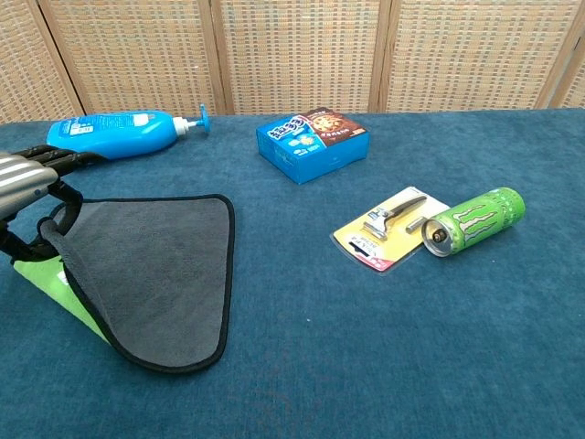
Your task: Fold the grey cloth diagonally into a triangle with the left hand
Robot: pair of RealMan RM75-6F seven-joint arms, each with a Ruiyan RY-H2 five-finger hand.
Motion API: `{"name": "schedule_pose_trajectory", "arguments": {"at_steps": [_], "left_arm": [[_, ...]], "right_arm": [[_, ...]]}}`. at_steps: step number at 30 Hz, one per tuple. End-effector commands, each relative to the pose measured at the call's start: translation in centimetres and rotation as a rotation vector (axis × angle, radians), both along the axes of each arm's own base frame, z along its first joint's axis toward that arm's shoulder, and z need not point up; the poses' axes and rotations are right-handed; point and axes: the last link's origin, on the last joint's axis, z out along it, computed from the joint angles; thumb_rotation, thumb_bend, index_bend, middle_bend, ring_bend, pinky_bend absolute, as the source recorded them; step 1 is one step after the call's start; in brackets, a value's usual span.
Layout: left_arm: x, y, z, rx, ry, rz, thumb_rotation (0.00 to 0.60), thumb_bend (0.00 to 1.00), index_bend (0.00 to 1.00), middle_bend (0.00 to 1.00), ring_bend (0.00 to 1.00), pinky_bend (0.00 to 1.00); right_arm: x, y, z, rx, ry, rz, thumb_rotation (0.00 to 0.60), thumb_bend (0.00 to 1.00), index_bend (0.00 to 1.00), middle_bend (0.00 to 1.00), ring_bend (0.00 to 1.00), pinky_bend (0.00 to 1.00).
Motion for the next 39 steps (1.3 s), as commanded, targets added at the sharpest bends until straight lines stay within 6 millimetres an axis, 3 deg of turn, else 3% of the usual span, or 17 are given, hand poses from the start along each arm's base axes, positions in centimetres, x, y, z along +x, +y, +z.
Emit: {"name": "schedule_pose_trajectory", "arguments": {"at_steps": [1, 9, 26, 39], "left_arm": [[1.1, 1.0, -0.8, -0.011, 0.002, -0.023, 0.600, 0.31, 0.63, 0.00, 0.00, 0.00], [3.4, 3.1, -2.7, -0.022, 0.031, -0.077, 0.600, 0.31, 0.63, 0.00, 0.00, 0.00], [6.4, 7.2, -3.1, 0.011, 0.062, -0.112, 0.600, 0.32, 0.63, 0.00, 0.00, 0.00], [7.5, 9.7, -4.5, 0.006, 0.102, -0.098, 0.600, 0.31, 0.63, 0.00, 0.00, 0.00]], "right_arm": [[-0.1, -0.1, 0.0, 0.000, -0.002, -0.004, 0.600, 0.00, 0.00, 0.00, 0.00, 0.00], [-0.4, -0.1, 0.1, -0.001, -0.005, -0.012, 0.600, 0.00, 0.00, 0.00, 0.00, 0.00], [-0.8, -0.2, 0.2, 0.002, -0.011, -0.027, 0.600, 0.00, 0.00, 0.00, 0.00, 0.00], [-1.1, -0.2, 0.0, 0.012, -0.011, -0.035, 0.600, 0.00, 0.00, 0.00, 0.00, 0.00]]}}
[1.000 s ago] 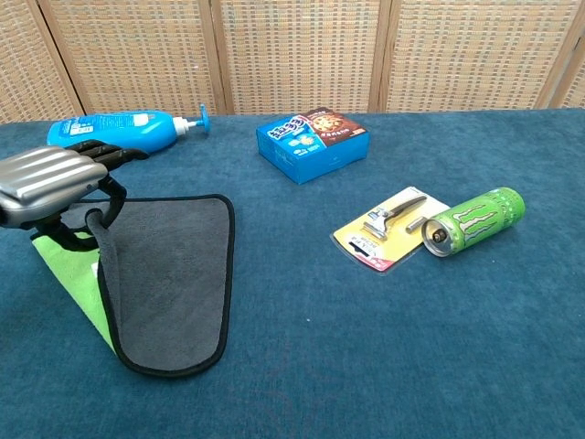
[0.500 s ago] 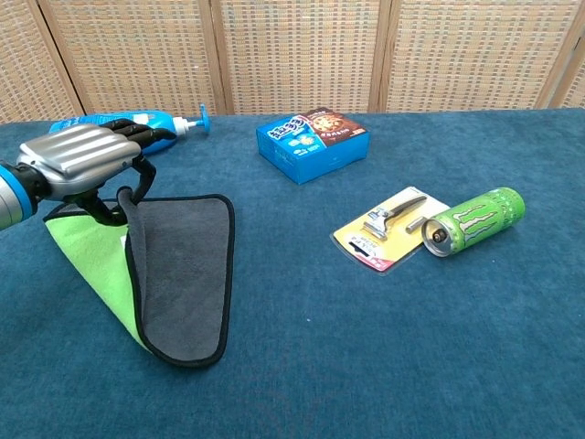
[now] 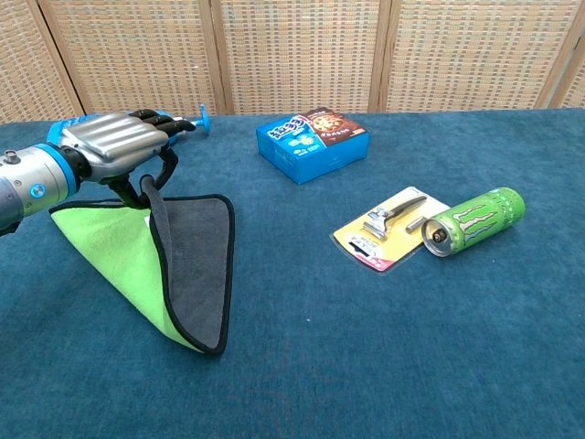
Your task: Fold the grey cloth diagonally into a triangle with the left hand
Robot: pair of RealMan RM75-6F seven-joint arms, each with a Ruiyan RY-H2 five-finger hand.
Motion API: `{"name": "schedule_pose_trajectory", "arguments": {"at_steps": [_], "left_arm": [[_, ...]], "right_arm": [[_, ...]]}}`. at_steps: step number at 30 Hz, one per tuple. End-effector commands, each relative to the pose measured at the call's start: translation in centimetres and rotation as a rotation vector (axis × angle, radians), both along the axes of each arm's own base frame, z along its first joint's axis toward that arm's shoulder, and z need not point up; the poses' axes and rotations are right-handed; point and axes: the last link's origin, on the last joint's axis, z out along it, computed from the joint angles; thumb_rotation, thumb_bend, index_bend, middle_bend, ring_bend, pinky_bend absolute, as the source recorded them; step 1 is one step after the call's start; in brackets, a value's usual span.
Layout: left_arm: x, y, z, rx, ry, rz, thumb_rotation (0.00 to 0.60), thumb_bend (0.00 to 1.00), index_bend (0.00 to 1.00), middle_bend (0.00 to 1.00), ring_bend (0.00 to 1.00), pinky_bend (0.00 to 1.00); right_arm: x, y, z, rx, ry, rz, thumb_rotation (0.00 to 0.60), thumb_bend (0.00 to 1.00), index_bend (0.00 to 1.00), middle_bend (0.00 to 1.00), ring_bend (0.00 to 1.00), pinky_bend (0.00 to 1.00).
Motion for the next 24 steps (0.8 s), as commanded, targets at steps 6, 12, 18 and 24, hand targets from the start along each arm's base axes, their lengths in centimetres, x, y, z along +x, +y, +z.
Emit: {"name": "schedule_pose_trajectory", "arguments": {"at_steps": [6, 12, 18, 24], "left_arm": [[1.0, 0.9, -0.5, 0.005, -0.009, -0.013, 0.600, 0.31, 0.63, 0.00, 0.00, 0.00], [1.8, 1.3, -0.7, 0.004, -0.005, -0.031, 0.600, 0.31, 0.63, 0.00, 0.00, 0.00], [2.3, 1.1, -1.3, -0.007, 0.010, -0.045, 0.600, 0.32, 0.63, 0.00, 0.00, 0.00], [1.9, 1.2, -1.6, 0.005, 0.041, -0.022, 0.600, 0.32, 0.23, 0.00, 0.00, 0.00]], "right_arm": [[-0.1, -0.1, -0.1, 0.005, -0.001, -0.004, 0.600, 0.00, 0.00, 0.00, 0.00, 0.00], [-0.1, 0.0, -0.1, 0.006, 0.000, -0.003, 0.600, 0.00, 0.00, 0.00, 0.00, 0.00], [-0.1, 0.0, -0.1, 0.004, -0.003, -0.003, 0.600, 0.00, 0.00, 0.00, 0.00, 0.00], [-0.1, 0.0, 0.0, 0.000, -0.006, 0.001, 0.600, 0.00, 0.00, 0.00, 0.00, 0.00]]}}
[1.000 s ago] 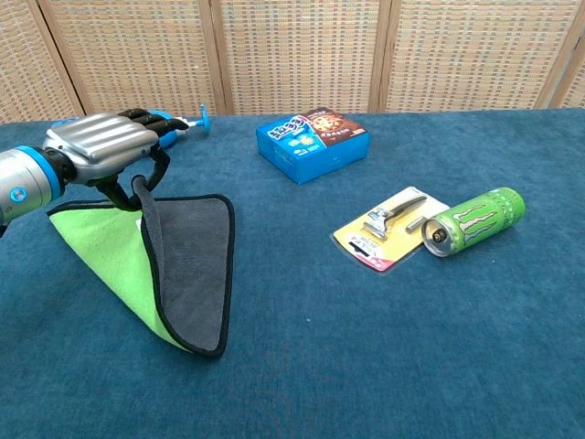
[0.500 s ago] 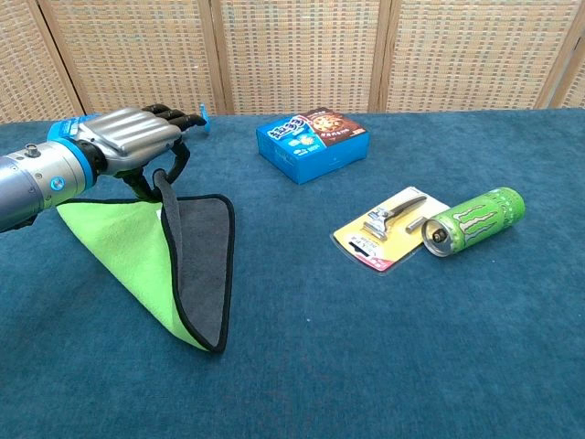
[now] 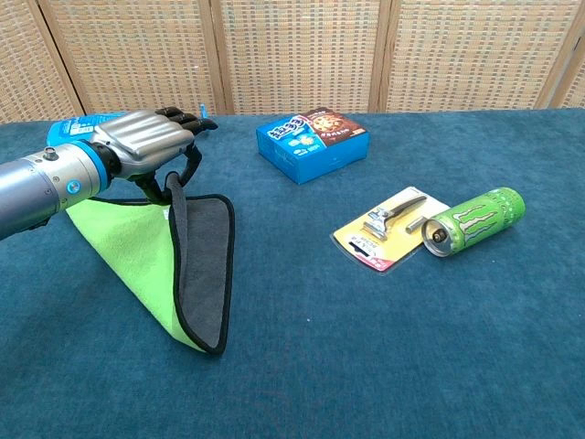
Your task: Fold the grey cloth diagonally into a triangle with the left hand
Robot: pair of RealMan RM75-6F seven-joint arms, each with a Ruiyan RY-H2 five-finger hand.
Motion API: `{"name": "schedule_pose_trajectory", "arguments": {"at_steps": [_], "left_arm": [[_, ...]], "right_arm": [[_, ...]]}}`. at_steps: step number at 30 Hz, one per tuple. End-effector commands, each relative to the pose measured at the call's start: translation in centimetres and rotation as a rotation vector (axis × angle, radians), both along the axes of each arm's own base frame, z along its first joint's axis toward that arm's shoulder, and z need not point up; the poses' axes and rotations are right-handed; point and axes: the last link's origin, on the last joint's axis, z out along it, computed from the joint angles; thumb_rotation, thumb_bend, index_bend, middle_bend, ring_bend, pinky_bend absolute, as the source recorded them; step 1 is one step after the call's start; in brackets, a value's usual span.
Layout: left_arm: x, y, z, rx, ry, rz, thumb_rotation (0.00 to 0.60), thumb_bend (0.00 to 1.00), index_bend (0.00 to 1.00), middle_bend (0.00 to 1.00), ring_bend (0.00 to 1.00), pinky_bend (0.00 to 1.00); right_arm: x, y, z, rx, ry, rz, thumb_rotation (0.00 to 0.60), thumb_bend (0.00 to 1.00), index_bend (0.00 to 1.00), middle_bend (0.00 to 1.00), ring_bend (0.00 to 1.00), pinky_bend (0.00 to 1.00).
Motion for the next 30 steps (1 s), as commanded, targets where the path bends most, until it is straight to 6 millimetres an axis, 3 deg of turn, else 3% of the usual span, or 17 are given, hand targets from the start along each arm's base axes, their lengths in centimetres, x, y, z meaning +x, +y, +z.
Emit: {"name": "schedule_pose_trajectory", "arguments": {"at_steps": [1, 3, 5, 18, 25, 30], "left_arm": [[-0.1, 0.1, 0.0, 0.009, 0.009, 0.011, 0.600, 0.32, 0.13, 0.00, 0.00, 0.00], [-0.1, 0.2, 0.1, 0.025, 0.011, 0.013, 0.600, 0.32, 0.03, 0.00, 0.00, 0.00], [-0.1, 0.2, 0.2, 0.032, 0.008, 0.014, 0.600, 0.32, 0.00, 0.00, 0.00, 0.00], [-0.4, -0.5, 1.8, 0.070, -0.089, 0.038, 0.600, 0.32, 0.00, 0.00, 0.00, 0.00], [-2.0, -2.7, 3.9, 0.087, -0.181, 0.099, 0.600, 0.32, 0.00, 0.00, 0.00, 0.00], [-3.9, -5.8, 6.3, 0.109, -0.260, 0.168, 0.600, 0.31, 0.00, 0.00, 0.00, 0.00]], "right_arm": [[0.0, 0.0, 0.0, 0.000, 0.000, 0.001, 0.600, 0.00, 0.00, 0.00, 0.00, 0.00], [0.0, 0.0, 0.0, 0.000, 0.000, 0.002, 0.600, 0.00, 0.00, 0.00, 0.00, 0.00], [0.0, 0.0, 0.0, 0.000, 0.001, 0.003, 0.600, 0.00, 0.00, 0.00, 0.00, 0.00], [0.1, 0.1, 0.0, -0.001, 0.000, 0.004, 0.600, 0.00, 0.00, 0.00, 0.00, 0.00], [0.1, 0.1, 0.0, 0.004, 0.003, 0.004, 0.600, 0.00, 0.00, 0.00, 0.00, 0.00], [0.4, 0.2, -0.2, 0.009, 0.011, 0.015, 0.600, 0.00, 0.00, 0.00, 0.00, 0.00]]}}
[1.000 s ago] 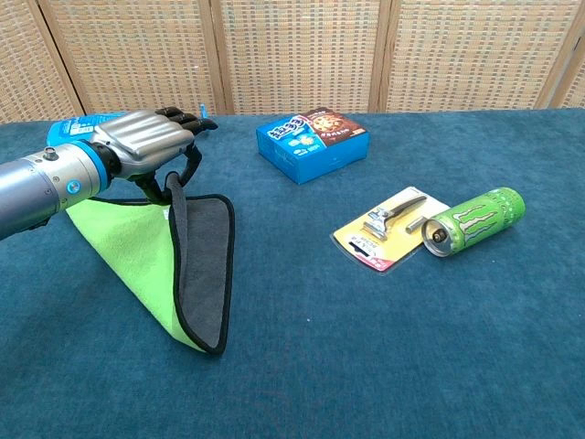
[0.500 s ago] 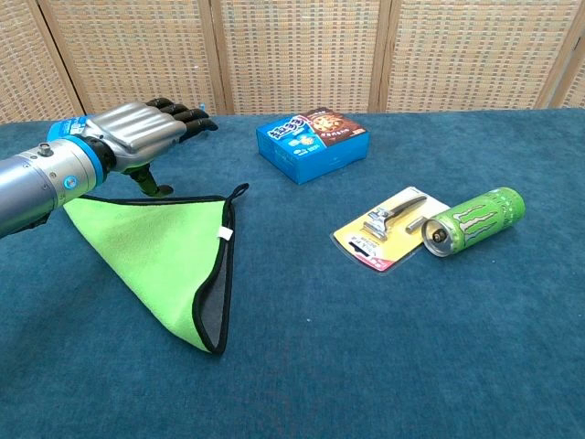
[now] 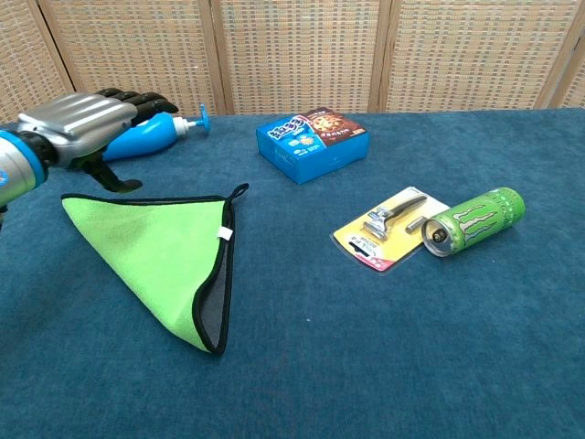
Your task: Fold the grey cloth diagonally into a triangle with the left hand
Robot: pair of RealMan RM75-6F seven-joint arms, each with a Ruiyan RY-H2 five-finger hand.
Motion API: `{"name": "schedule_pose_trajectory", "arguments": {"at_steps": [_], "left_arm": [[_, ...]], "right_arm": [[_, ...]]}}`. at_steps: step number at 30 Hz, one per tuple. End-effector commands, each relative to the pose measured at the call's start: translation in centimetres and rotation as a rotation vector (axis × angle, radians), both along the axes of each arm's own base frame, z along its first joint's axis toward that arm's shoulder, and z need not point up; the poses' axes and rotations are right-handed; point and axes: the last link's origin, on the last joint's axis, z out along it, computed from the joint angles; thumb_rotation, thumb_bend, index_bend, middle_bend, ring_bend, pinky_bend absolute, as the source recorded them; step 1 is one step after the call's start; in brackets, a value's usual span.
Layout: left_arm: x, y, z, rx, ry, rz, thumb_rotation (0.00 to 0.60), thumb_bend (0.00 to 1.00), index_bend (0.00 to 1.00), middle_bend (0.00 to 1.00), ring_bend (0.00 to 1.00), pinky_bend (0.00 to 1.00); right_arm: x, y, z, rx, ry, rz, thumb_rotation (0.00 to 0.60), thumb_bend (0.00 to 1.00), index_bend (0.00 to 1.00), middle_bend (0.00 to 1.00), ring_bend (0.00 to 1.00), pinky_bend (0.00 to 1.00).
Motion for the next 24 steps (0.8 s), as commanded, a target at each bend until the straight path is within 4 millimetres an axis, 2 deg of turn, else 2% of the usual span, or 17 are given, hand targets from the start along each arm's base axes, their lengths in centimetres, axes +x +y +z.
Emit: {"name": "schedule_pose_trajectory", "arguments": {"at_steps": [1, 4, 8, 12, 19, 24], "left_arm": [[-2.3, -3.3, 2.6, 0.026, -0.069, 0.070, 0.600, 0.31, 0.00, 0.00, 0.00, 0.00], [-3.9, -5.9, 3.9, 0.029, -0.084, 0.107, 0.600, 0.25, 0.00, 0.00, 0.00, 0.00], [-6.2, -11.0, 5.8, 0.018, -0.097, 0.178, 0.600, 0.15, 0.00, 0.00, 0.00, 0.00], [-7.5, -14.1, 6.6, 0.029, -0.068, 0.195, 0.600, 0.12, 0.00, 0.00, 0.00, 0.00], [-8.9, -17.4, 7.3, 0.054, -0.095, 0.223, 0.600, 0.12, 0.00, 0.00, 0.00, 0.00], [-8.9, -17.9, 8.1, 0.090, -0.118, 0.201, 0.600, 0.12, 0.00, 0.00, 0.00, 0.00]], "right_arm": [[0.2, 0.1, -0.1, 0.005, 0.005, 0.006, 0.600, 0.00, 0.00, 0.00, 0.00, 0.00], [0.3, 0.1, -0.3, 0.012, 0.012, 0.012, 0.600, 0.00, 0.00, 0.00, 0.00, 0.00], [0.8, 0.2, -0.7, 0.028, 0.024, 0.030, 0.600, 0.00, 0.00, 0.00, 0.00, 0.00], [1.1, 0.3, -0.8, 0.031, 0.030, 0.048, 0.600, 0.00, 0.00, 0.00, 0.00, 0.00], [1.4, 0.4, -1.0, 0.030, 0.034, 0.059, 0.600, 0.00, 0.00, 0.00, 0.00, 0.00], [1.5, 0.3, -0.9, 0.026, 0.031, 0.060, 0.600, 0.00, 0.00, 0.00, 0.00, 0.00]]}}
